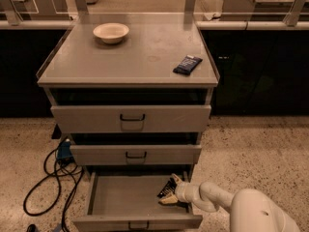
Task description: Place rxbar chocolate into bottom drawer
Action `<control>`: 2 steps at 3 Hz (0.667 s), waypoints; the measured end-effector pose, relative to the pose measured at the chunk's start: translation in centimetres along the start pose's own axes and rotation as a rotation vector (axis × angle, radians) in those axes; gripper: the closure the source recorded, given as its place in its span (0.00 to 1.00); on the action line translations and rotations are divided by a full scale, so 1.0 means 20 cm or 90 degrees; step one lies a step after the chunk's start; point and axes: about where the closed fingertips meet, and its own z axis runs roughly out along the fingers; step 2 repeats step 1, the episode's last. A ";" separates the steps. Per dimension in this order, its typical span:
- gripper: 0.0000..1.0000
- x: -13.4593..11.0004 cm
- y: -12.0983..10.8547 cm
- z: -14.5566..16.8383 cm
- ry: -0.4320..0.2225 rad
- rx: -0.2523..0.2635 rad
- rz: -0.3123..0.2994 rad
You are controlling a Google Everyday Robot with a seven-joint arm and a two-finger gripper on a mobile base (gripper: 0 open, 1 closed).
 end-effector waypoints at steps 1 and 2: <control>0.00 0.00 0.00 0.00 0.000 0.000 0.000; 0.00 0.00 0.00 0.00 0.000 0.000 0.000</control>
Offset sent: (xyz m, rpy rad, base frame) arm 0.0000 0.0000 0.0000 0.0000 0.0000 0.0000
